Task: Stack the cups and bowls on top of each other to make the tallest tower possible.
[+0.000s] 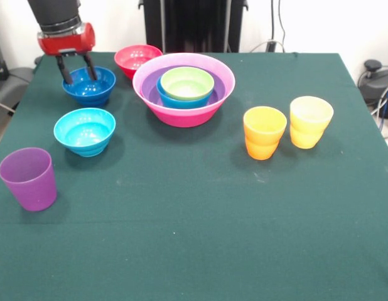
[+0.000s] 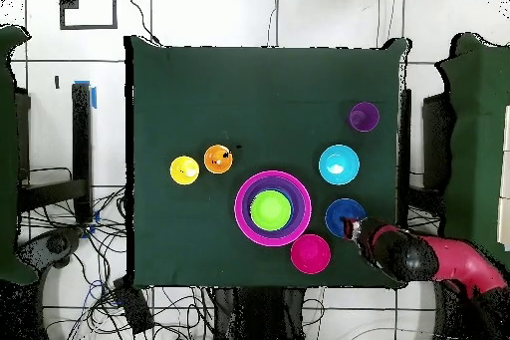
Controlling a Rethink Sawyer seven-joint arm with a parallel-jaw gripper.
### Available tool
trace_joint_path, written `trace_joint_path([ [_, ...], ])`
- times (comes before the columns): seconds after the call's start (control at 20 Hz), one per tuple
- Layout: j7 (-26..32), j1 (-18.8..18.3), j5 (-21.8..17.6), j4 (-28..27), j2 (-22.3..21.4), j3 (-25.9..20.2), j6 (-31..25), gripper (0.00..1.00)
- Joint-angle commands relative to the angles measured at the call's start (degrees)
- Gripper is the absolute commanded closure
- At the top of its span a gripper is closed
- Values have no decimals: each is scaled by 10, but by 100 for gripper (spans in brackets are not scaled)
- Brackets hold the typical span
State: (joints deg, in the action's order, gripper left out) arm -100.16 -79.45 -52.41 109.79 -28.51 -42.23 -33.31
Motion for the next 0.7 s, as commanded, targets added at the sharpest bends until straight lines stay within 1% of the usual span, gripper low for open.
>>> trace_joint_path([
  [0.05,121,19,43,48,-117,-23,-88,0],
  [0.25,117,25,74,69,-159,-36,-104,0],
  [0.4,112,26,85,79,-173,-40,-105,0],
  [0.55,104,29,83,83,-172,-38,-98,0],
  [0.7,95,34,66,79,-154,-27,-81,0],
])
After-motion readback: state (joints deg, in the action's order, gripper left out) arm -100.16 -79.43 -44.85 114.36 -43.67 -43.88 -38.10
